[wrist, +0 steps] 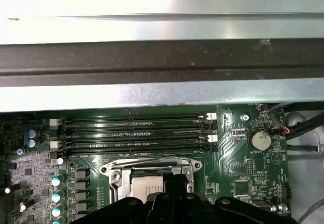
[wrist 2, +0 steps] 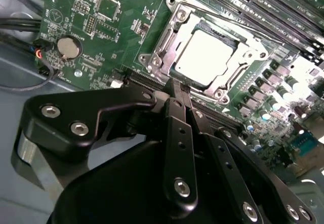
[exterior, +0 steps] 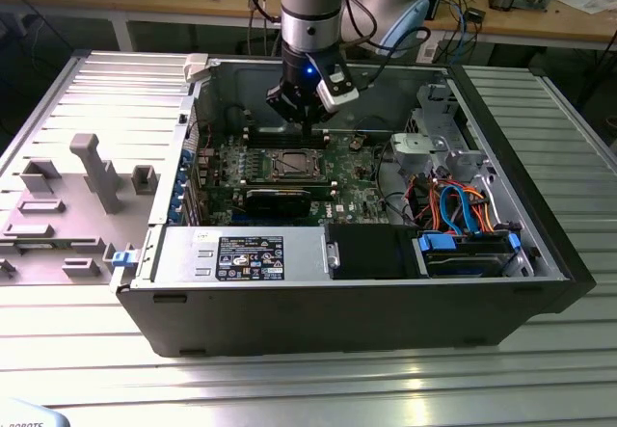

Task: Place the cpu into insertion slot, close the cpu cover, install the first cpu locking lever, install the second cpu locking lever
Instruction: 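Install the second cpu locking lever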

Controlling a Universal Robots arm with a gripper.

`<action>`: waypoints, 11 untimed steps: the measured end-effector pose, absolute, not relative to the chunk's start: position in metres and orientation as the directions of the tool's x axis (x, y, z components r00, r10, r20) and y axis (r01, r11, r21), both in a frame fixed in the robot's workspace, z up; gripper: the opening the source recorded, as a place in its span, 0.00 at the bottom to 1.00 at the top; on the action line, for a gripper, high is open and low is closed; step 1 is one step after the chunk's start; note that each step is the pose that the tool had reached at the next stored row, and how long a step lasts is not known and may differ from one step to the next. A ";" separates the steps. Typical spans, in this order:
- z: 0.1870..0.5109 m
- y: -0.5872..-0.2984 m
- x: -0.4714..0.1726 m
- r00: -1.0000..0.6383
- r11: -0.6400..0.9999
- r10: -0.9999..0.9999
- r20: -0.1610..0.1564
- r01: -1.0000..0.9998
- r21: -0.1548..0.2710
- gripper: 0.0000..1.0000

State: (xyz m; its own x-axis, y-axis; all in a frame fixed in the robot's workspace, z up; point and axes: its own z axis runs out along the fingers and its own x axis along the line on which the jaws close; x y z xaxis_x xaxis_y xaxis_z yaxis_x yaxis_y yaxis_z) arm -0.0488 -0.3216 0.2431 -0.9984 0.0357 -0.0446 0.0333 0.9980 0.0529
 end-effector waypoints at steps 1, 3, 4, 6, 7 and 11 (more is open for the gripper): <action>0.243 -0.322 -0.049 -0.998 0.998 0.036 -0.045 0.033 0.053 0.11; 0.243 -0.323 -0.049 -0.998 0.998 0.036 -0.045 0.033 0.053 0.11; 0.243 -0.323 -0.049 -0.998 0.998 0.036 -0.045 0.033 0.053 0.11; 0.243 -0.325 -0.049 -0.998 0.998 0.036 -0.045 0.033 0.052 0.11; 0.243 -0.325 -0.049 -0.998 0.998 0.036 -0.045 0.033 0.050 0.11; 0.243 -0.329 -0.049 -0.998 0.998 0.036 -0.045 0.033 0.048 0.11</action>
